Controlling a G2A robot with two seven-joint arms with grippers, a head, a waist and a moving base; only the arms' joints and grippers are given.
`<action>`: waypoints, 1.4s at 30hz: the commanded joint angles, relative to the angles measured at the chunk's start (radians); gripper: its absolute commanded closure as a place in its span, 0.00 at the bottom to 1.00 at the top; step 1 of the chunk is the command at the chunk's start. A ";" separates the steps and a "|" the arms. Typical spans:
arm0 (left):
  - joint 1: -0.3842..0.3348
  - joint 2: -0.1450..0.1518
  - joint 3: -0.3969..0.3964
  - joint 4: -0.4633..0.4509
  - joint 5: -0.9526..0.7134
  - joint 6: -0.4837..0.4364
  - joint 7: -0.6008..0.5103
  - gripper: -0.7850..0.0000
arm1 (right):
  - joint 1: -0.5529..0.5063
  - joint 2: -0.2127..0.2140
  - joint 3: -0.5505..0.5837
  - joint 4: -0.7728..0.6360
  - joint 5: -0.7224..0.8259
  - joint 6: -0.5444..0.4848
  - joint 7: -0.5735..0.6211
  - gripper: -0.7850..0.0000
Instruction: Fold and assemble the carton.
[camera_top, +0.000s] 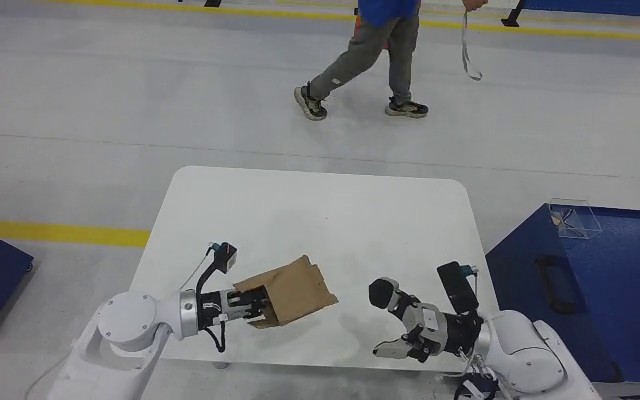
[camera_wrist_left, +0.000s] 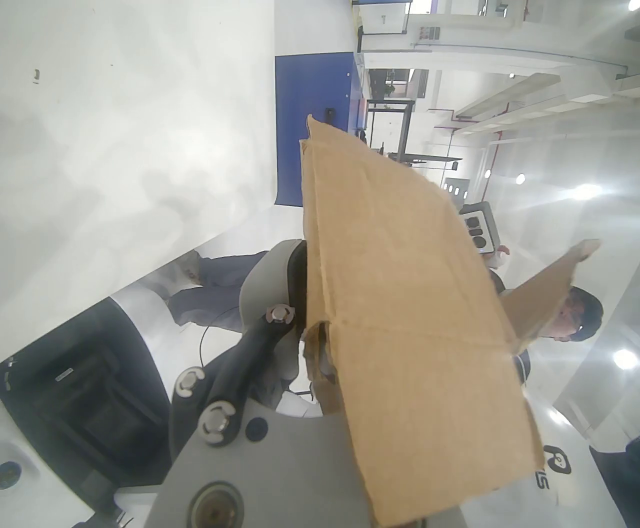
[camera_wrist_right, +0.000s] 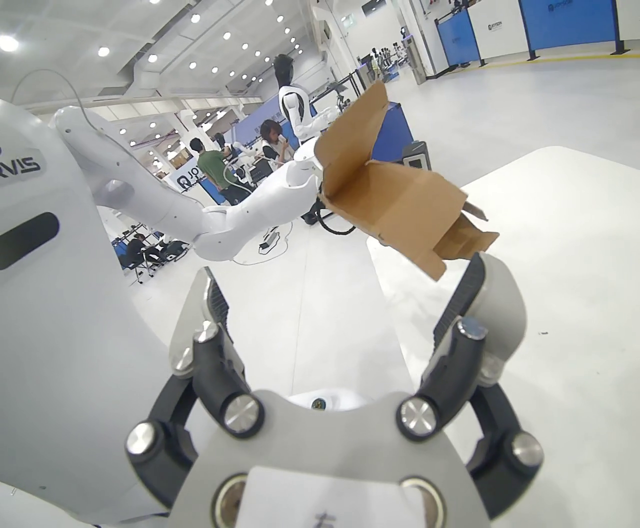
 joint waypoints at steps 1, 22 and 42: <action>0.002 -0.006 0.005 0.016 -0.123 0.055 0.029 1.00 | 0.006 0.000 0.020 -0.011 -0.008 0.082 -0.021 0.00; -0.068 -0.024 0.175 0.091 -0.411 0.190 -0.095 1.00 | 0.062 -0.025 -0.057 0.034 -0.342 0.318 -0.179 0.00; -0.087 -0.027 0.200 0.102 -0.490 0.177 -0.048 1.00 | 0.168 -0.054 -0.266 0.147 -0.374 0.342 -0.101 0.00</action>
